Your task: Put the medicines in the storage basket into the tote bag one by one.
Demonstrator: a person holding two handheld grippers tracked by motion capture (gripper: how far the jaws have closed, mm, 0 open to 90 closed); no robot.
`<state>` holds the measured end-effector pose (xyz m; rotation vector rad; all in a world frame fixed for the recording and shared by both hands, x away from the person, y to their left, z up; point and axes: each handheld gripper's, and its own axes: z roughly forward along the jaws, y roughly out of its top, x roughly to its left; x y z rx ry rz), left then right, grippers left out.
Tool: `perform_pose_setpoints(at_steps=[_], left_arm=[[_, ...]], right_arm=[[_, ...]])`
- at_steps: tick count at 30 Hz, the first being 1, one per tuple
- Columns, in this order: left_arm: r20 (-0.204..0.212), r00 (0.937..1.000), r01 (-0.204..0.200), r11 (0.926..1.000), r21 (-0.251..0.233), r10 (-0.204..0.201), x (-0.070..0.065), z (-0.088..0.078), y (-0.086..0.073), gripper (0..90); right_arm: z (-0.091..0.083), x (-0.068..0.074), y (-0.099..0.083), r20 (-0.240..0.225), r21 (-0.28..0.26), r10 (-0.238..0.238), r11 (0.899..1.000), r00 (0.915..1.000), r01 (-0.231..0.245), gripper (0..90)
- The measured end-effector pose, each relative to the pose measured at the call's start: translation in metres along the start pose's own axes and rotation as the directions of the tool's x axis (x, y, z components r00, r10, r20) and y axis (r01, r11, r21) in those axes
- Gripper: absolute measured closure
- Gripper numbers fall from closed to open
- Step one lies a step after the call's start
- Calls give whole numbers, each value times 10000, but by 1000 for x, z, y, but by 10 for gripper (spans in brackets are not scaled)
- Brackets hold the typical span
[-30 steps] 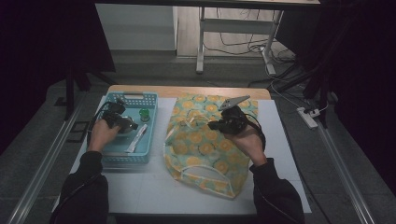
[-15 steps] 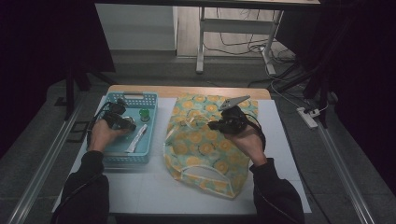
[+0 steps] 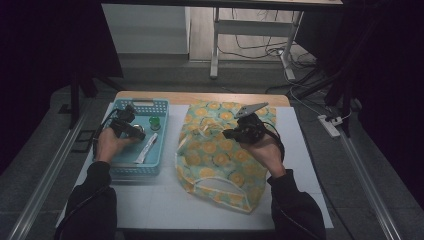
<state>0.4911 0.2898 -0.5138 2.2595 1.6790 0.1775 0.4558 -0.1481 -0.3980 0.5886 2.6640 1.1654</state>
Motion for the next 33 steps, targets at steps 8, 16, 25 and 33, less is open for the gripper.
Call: perform_pose_setpoints(at_steps=[8, 16, 25, 33], left_arm=[[348, 9994, 62, 9977, -670, -39, -2, -19, -3, 202], [834, 9941, -601, 9927, -1042, 689, -17, -36, -11, 202], [1140, 9811, -1396, 9799, -1428, 1564, -35, -56, -19, 202], [1493, 9636, -1943, 9645, -1789, 2218, -57, -72, -28, 202]], right_arm=[[1, -1, -1, 19, -49, 62, 10000, 10000, -62, 900], [-1, -2, -1, 84, -171, 88, 9998, 9999, -87, 900], [0, -2, -1, 104, -171, 137, 9998, 9999, -135, 900], [-1, -2, -1, 123, -225, 133, 9997, 9998, -131, 900]])
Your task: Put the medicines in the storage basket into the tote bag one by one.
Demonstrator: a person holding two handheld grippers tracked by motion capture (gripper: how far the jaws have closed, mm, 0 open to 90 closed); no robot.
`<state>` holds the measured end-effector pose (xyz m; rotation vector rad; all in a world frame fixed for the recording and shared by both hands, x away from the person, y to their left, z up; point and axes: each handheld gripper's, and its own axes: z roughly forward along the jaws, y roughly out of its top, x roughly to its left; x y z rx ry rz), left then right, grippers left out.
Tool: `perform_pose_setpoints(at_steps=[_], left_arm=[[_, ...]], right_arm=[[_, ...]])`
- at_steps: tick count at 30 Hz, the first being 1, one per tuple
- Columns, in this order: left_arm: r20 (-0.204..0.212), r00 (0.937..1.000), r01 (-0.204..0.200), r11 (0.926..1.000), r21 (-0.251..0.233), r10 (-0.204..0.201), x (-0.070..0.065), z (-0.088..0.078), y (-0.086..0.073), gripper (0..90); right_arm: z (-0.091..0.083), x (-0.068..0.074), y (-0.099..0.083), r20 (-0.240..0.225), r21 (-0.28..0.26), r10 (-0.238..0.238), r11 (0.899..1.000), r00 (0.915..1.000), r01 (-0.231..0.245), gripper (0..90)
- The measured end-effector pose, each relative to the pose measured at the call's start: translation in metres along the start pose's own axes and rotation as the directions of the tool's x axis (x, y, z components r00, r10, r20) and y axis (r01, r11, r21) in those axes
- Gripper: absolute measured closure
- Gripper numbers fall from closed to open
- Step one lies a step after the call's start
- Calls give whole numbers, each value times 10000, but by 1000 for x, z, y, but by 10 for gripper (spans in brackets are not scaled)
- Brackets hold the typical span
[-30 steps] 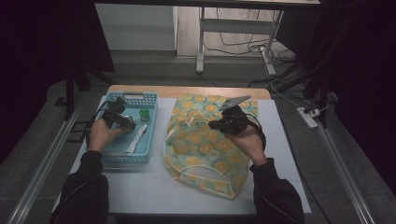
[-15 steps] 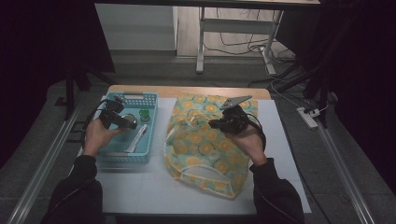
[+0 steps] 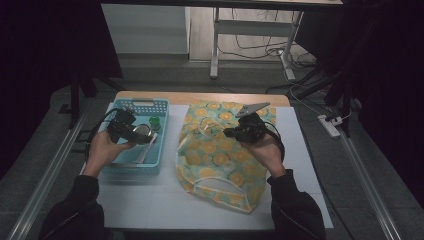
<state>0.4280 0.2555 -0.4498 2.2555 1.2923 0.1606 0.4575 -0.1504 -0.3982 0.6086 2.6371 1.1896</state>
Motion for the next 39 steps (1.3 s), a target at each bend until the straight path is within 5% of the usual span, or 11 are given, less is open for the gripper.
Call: perform_pose_setpoints(at_steps=[21, 39], left_arm=[[872, 9890, -1156, 9920, -516, 1198, -55, -8, 2, 203], [1704, 9606, -2113, 9753, -647, 2194, -105, 12, 13, 202]], right_arm=[[-1, -1, 0, 38, -101, -84, 9999, 10000, 85, 900], [1, -1, -1, 36, -140, 10, 9999, 10000, -10, 900]])
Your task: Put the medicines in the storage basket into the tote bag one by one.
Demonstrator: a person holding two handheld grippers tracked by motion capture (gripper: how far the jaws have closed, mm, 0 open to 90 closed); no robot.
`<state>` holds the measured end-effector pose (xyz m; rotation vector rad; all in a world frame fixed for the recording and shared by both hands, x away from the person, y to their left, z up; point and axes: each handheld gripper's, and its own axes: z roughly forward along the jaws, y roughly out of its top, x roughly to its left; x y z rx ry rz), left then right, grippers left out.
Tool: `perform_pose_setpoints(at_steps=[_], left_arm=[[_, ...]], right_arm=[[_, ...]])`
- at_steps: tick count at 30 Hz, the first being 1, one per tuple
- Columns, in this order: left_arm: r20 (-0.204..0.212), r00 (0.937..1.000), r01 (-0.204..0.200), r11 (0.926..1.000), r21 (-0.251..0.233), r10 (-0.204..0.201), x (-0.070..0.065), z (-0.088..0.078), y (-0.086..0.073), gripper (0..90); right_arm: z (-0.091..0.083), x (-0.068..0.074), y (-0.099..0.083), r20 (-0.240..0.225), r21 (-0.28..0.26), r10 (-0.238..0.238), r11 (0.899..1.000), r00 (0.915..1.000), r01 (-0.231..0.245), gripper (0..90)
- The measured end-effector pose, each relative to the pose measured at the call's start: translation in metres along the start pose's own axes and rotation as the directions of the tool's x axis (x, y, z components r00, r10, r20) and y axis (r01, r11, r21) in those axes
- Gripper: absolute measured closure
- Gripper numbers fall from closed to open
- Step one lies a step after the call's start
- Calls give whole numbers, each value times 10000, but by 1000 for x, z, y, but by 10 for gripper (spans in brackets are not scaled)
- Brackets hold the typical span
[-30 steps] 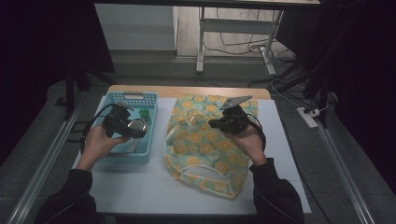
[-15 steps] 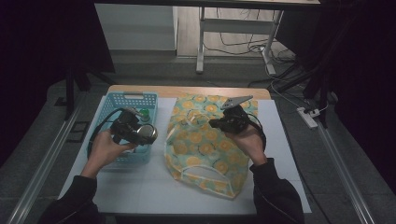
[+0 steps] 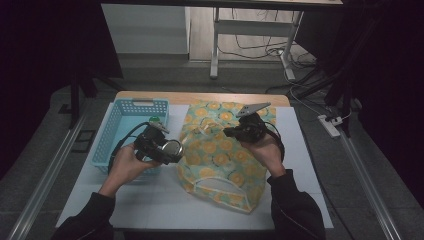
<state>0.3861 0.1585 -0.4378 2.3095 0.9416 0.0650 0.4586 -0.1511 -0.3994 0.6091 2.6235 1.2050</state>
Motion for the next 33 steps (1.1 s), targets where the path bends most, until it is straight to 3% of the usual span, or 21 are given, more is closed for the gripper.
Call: perform_pose_setpoints(at_steps=[6, 14, 33], left_arm=[[327, 9992, -231, 9997, 2, 231, -11, 15, 11, 202], [431, 9974, -580, 9982, 126, 574, -24, 39, 27, 202], [642, 9901, -1254, 9921, 10, 1251, -35, 84, 59, 202]], right_arm=[[0, 0, 0, 15, -24, 12, 10000, 10000, -12, 900], [0, -1, -1, 35, -71, 46, 10000, 10000, -46, 900], [-1, -2, -1, 120, -174, 45, 9998, 9999, -43, 900]])
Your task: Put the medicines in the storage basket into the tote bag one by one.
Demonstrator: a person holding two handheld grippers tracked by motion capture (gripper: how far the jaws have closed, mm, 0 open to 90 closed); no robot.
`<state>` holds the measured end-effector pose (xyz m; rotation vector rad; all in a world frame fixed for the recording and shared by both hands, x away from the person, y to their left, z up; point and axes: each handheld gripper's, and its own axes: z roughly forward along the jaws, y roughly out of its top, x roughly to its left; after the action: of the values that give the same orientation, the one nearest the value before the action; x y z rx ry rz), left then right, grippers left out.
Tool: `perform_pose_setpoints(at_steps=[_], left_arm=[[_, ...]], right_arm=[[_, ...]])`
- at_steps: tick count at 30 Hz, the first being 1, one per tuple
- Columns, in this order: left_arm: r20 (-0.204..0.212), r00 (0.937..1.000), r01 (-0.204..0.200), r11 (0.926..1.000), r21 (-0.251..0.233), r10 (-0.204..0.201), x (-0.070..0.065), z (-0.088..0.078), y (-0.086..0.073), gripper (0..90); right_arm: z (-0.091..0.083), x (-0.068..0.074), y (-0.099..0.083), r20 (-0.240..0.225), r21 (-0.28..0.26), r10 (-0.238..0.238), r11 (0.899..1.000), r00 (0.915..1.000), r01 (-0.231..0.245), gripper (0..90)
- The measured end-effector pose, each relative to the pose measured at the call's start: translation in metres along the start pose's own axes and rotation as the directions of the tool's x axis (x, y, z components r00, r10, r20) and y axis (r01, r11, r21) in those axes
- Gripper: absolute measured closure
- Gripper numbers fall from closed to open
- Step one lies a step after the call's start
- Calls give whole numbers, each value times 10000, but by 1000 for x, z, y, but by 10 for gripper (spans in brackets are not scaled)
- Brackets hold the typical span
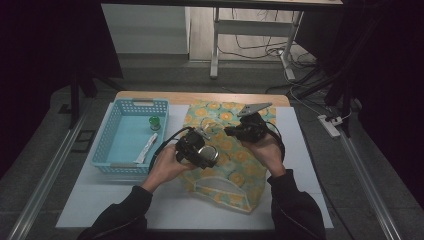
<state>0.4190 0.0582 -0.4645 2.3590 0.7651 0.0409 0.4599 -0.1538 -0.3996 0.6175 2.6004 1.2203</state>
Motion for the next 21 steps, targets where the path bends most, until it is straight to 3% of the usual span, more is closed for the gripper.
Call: perform_pose_setpoints(at_steps=[9, 21], left_arm=[[16, 9999, -149, 9998, -164, 149, 2, 19, 15, 202], [-141, 9999, 92, 9991, -403, -98, 15, 38, 23, 201]], right_arm=[[1, -1, -1, 26, -3, 26, 10000, 10000, -26, 900], [3, 0, -1, 71, 52, 3, 10000, 10000, -4, 900]])
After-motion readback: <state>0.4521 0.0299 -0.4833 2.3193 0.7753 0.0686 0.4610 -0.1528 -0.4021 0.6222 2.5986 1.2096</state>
